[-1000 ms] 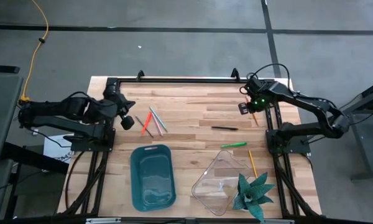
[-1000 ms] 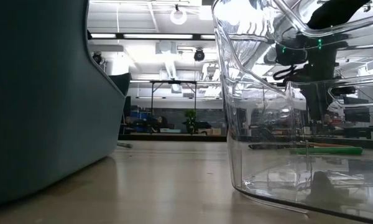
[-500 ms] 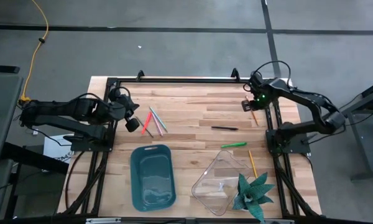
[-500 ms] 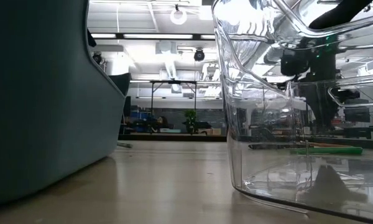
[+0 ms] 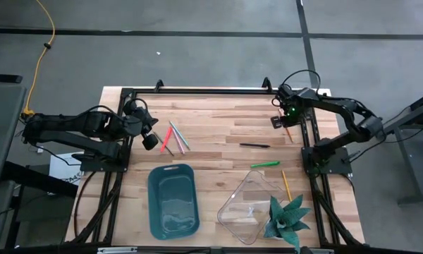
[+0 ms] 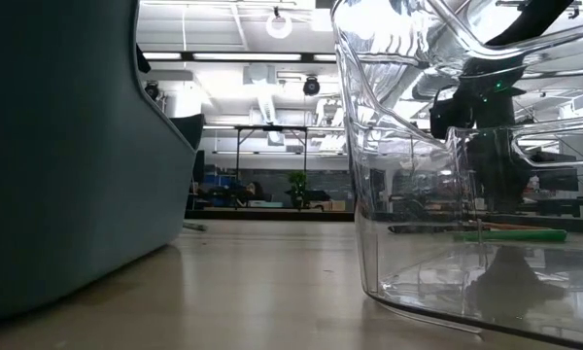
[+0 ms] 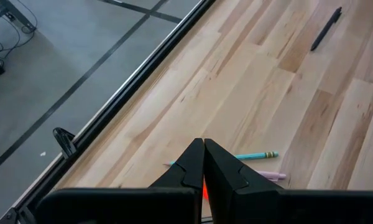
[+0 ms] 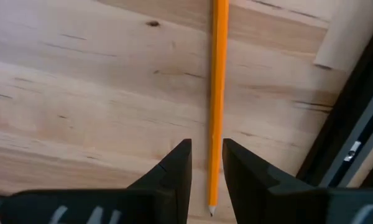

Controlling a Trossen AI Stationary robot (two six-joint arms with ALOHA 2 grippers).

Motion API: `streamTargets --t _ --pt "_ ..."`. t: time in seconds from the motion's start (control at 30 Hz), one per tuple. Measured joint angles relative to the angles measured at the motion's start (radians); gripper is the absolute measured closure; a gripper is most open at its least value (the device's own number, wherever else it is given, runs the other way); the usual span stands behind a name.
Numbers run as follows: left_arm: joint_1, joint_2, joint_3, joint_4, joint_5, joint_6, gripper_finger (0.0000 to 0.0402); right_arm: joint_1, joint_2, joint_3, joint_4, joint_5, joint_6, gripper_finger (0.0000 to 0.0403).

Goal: Sort pens & pencils
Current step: Put the dark orange pencil into the blue bin

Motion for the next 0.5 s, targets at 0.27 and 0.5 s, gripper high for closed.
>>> streamTargets --t 0.27,0.5 --pt "0.0 0.0 0.0 0.0 -0.001 0.0 0.0401 0.0 0.0 0.0 -0.008 0.0 0.004 0.032" --pt "0.0 0.0 0.0 0.0 -0.001 -0.003 0.0401 0.0 0.0 -0.005 -0.028 0.012 -0.015 0.032"
